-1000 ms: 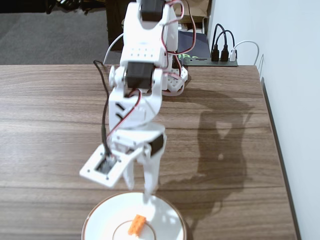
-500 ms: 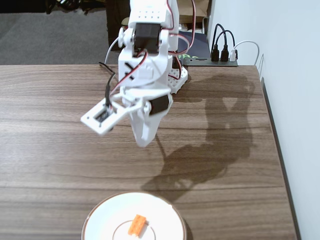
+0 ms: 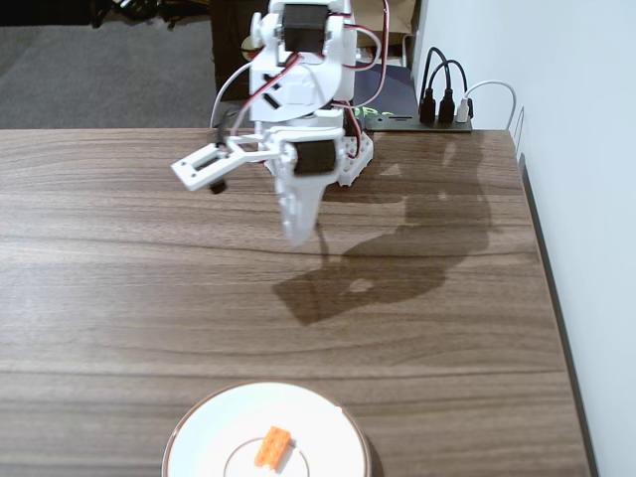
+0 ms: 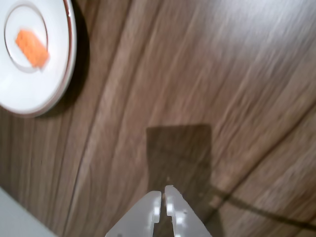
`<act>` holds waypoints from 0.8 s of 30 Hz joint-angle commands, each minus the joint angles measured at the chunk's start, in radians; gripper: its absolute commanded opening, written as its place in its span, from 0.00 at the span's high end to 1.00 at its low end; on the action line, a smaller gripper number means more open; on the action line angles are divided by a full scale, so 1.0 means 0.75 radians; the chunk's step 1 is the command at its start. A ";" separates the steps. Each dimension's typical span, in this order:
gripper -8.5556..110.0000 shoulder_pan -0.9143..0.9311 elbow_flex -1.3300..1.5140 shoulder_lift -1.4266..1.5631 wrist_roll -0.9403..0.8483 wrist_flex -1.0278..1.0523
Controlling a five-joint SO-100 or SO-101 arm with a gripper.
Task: Grasp a lego block and put it on the plate.
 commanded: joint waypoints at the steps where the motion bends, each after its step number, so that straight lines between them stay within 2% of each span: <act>1: 0.92 -0.014 0.049 0.139 0.100 0.010; 8: 0.92 -0.059 0.170 0.335 0.278 0.033; 24: 0.92 -0.090 0.427 0.816 0.427 0.170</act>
